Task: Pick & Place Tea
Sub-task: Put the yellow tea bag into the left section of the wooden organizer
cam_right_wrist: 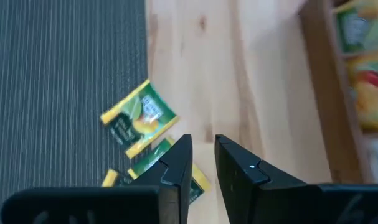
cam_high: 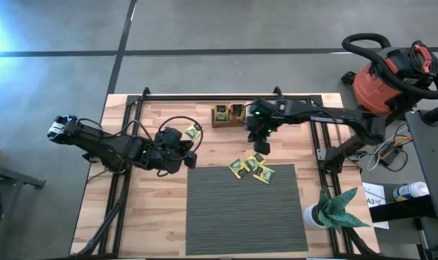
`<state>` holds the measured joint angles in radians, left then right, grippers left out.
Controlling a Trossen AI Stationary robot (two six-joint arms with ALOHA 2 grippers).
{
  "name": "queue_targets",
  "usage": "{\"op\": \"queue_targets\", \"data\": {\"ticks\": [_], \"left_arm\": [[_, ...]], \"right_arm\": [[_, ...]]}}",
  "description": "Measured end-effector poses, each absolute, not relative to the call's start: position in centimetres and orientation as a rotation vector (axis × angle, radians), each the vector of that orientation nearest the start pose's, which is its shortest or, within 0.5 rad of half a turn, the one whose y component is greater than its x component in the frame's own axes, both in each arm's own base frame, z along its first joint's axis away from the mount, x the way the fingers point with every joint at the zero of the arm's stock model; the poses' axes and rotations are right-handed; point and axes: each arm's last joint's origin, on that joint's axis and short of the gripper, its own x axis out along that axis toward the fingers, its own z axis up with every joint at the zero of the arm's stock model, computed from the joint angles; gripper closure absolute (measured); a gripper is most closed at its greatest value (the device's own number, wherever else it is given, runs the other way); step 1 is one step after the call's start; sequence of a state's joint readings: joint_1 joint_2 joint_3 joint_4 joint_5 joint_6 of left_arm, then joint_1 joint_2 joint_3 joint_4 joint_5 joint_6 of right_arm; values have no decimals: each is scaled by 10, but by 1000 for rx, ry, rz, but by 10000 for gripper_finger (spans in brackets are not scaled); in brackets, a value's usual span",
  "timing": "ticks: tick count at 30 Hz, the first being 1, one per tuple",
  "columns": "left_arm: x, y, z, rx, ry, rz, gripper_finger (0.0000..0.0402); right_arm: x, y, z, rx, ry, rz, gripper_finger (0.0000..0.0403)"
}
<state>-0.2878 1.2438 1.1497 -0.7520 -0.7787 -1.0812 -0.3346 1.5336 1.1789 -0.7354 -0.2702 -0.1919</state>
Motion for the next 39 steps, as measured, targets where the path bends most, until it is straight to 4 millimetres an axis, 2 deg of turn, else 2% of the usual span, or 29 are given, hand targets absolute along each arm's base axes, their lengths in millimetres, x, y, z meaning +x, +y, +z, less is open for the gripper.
{"op": "queue_targets", "data": {"ticks": [8, 16, 39], "left_arm": [[239, -46, 319, -543, 385, 821, 362], [240, -37, 318, -527, 357, 878, 362], [240, -34, 318, -520, 364, 887, 362]], "right_arm": [[239, -76, 243, 313, 913, -84, 335], [208, -65, 223, 470, 929, -160, 335], [205, -64, 223, 496, 894, -175, 335]]}}
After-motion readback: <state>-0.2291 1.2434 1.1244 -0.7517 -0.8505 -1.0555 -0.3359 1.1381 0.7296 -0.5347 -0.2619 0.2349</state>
